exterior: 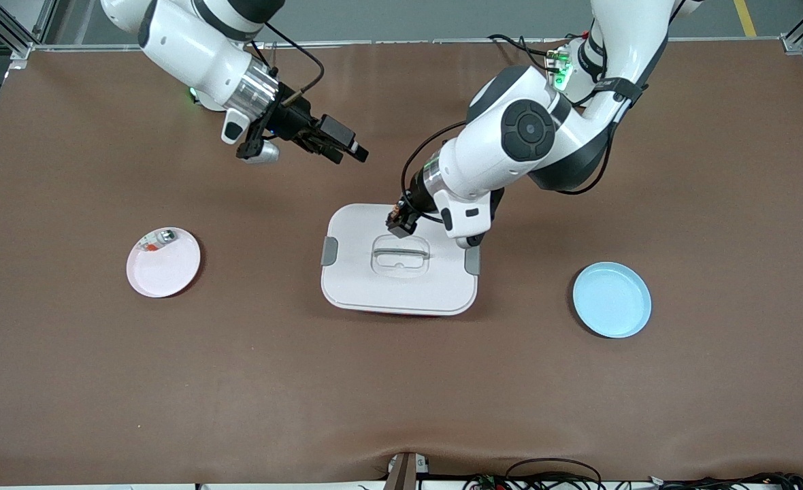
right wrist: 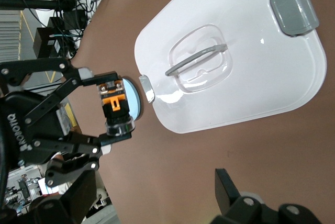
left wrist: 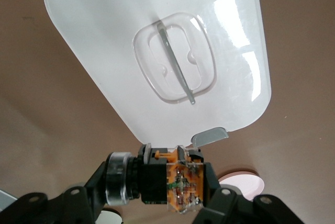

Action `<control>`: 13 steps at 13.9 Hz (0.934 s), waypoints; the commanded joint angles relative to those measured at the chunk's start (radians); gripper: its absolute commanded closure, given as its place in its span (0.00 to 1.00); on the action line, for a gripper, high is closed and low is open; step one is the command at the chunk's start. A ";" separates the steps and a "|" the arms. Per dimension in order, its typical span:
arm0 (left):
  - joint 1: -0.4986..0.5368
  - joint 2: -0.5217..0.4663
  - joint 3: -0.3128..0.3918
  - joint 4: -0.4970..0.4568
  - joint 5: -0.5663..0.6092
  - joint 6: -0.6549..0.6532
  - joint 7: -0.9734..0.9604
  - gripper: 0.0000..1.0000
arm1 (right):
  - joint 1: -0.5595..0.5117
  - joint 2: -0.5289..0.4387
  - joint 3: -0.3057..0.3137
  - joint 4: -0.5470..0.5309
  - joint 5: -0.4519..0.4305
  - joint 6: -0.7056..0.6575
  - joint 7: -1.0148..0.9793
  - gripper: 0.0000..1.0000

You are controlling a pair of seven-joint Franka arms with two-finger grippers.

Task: Transfer orange switch to right arm and place
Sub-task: 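Lift the switch with the left gripper while the right gripper reaches toward it, then grasp the switch with the right gripper above the white box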

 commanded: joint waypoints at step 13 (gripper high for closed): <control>-0.027 0.017 0.003 0.031 -0.147 -0.021 -0.018 1.00 | 0.079 0.159 -0.008 0.124 0.034 0.110 -0.018 0.00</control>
